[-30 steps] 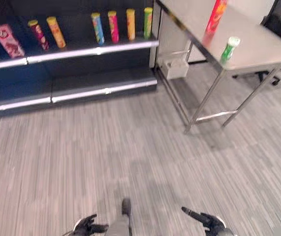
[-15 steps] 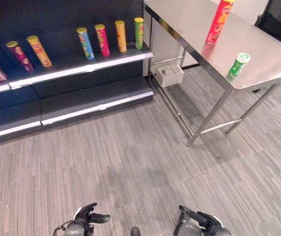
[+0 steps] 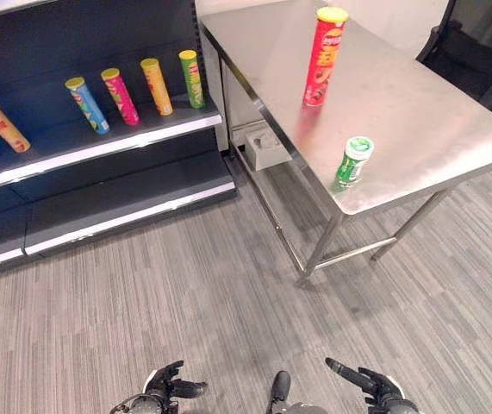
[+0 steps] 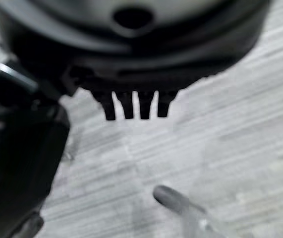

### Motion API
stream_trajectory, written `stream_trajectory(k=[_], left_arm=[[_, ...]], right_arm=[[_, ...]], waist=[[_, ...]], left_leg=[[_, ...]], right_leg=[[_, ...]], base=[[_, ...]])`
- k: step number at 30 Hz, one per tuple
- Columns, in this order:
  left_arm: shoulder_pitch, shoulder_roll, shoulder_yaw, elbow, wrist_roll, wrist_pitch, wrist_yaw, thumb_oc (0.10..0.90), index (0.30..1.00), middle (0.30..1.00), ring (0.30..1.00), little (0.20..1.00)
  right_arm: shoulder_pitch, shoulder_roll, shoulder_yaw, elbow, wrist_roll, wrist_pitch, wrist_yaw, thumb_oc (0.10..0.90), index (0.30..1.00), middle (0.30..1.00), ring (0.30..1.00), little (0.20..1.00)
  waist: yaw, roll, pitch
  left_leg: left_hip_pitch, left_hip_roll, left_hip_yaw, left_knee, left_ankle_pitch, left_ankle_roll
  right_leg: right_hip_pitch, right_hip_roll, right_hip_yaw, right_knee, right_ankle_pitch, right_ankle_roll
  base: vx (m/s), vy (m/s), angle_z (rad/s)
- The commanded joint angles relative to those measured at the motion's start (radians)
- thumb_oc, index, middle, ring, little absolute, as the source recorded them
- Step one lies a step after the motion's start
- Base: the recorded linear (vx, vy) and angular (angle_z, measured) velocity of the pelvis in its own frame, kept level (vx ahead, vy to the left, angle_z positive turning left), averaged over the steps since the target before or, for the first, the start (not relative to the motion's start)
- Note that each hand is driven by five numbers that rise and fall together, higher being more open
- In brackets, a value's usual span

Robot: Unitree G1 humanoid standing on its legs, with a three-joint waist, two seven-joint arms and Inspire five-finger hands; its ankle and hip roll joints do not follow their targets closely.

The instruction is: Put the goods on the table back onto the shelves and tidy them up.

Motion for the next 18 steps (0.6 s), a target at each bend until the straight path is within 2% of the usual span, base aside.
stream_trajectory(k=[1,2,3,5,8,10,13,17,18], left_arm=[[-0.039,0.062,-0.035,-0.008,-0.026,-0.037,0.008,0.8,0.9,0.9,0.9,0.9],[-0.038,0.054,-0.045,0.004,-0.014,-0.035,0.004,0.8,0.9,0.9,0.9,0.9],[-0.039,0.053,-0.048,0.026,-0.004,-0.03,0.003,0.8,0.9,0.9,0.9,0.9],[-0.042,0.05,-0.046,0.049,-0.004,-0.033,0.005,0.8,0.9,0.9,0.9,0.9],[-0.038,0.044,-0.044,0.088,0.015,-0.031,0.004,0.8,0.9,0.9,0.9,0.9],[-0.04,0.048,-0.037,0.122,0.029,-0.028,0.005,0.8,0.9,0.9,0.9,0.9],[-0.034,0.061,-0.014,0.158,0.044,-0.027,0.009,0.8,0.9,0.9,0.9,0.9],[-0.019,0.077,0.024,0.181,0.048,-0.029,0.013,0.8,0.9,0.9,0.9,0.9],[-0.011,0.086,0.033,0.181,0.057,-0.029,0.014,0.8,0.9,0.9,0.9,0.9]], right_arm=[[-0.003,-0.029,0.01,0.003,0.033,-0.019,-0.019,0.8,0.9,0.9,0.9,0.9],[-0.002,-0.029,0.007,0.01,0.031,-0.021,-0.021,0.8,0.9,0.9,0.9,0.9],[-0.006,-0.033,0.012,0.02,0.015,-0.022,-0.03,0.8,0.9,0.9,0.9,0.9],[-0.012,-0.029,0.02,0.04,0.007,-0.024,-0.028,0.8,0.9,0.9,0.9,0.9],[0.001,-0.012,0.002,0.061,0.012,-0.026,-0.034,0.8,0.9,0.9,0.9,0.9],[0.003,0.002,-0.007,0.078,0.016,-0.023,-0.036,0.8,0.9,0.9,0.9,0.9],[0.015,0.023,-0.021,0.108,0.012,-0.016,-0.04,0.8,0.9,0.9,0.9,0.9],[0.03,0.017,-0.095,0.132,0.037,-0.014,-0.061,0.8,0.9,0.9,0.9,0.9],[0.041,-0.014,-0.154,0.129,0.053,-0.018,-0.079,0.8,0.9,0.9,0.9,0.9]], waist=[[0.022,-0.019,0.059],[0.027,-0.016,0.049],[0.049,0.004,0.04],[0.05,0.018,0.025],[0.034,0.022,-0.002],[0.029,0.016,-0.015],[0.025,0.003,-0.034],[0.019,-0.016,-0.046],[0.013,-0.024,-0.048]], left_leg=[[0.147,-0.009,0.131,-0.51,-0.213,0.061],[0.145,-0.007,0.167,-0.697,-0.227,0.063],[0.144,-0.017,0.118,-0.911,-0.138,0.044],[0.193,-0.038,0.057,-1.027,-0.134,0.037],[0.257,-0.048,0.062,-1.054,-0.145,0.041],[0.298,-0.052,0.089,-1.083,-0.148,0.044],[0.353,-0.06,0.133,-1.127,-0.166,0.055],[0.387,-0.065,0.181,-1.133,-0.197,0.066],[0.396,-0.067,0.194,-1.133,-0.205,0.069]], right_leg=[[0.067,-0.09,0.065,-0.026,-0.015,0.237],[0.071,-0.096,0.068,-0.028,-0.02,0.258],[0.085,-0.081,0.086,-0.028,-0.035,0.269],[0.101,-0.068,0.107,-0.028,-0.041,0.274],[0.109,-0.075,0.119,-0.028,-0.038,0.277],[0.113,-0.086,0.133,-0.028,-0.035,0.282],[0.114,-0.101,0.157,-0.028,-0.026,0.298],[0.106,-0.119,0.177,-0.028,-0.009,0.319],[0.104,-0.124,0.185,-0.028,-0.003,0.327]], base=[[0.27,-0.068,0.2],[0.35,0.162,-0.18],[0.33,0.204,-0.7],[0.23,0.139,-0.93],[0.15,0.119,-0.87],[0.12,0.144,-0.9],[0.12,0.162,-0.12],[0.07,0.114,0.08],[0.04,0.084,-0.3]])
